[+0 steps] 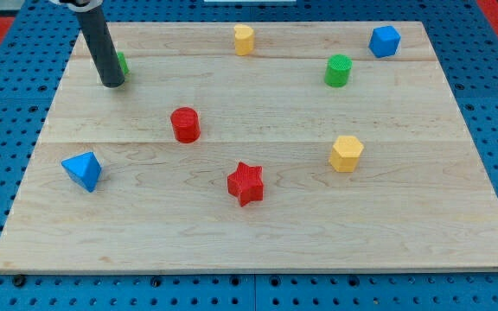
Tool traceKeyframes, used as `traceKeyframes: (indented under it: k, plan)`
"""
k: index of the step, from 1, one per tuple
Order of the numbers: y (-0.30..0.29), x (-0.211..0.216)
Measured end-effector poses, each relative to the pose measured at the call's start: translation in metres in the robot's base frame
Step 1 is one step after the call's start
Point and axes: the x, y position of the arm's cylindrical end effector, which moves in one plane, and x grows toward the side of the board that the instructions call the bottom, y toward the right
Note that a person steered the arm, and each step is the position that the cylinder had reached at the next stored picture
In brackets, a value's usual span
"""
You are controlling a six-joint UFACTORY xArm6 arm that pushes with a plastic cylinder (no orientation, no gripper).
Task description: Push the green star towards the top left of the board
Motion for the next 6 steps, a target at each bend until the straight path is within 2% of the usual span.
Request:
traceKeyframes:
  k: [4, 6]
  plan:
    - [-0.008, -0.049]
    - [-0.008, -0.049]
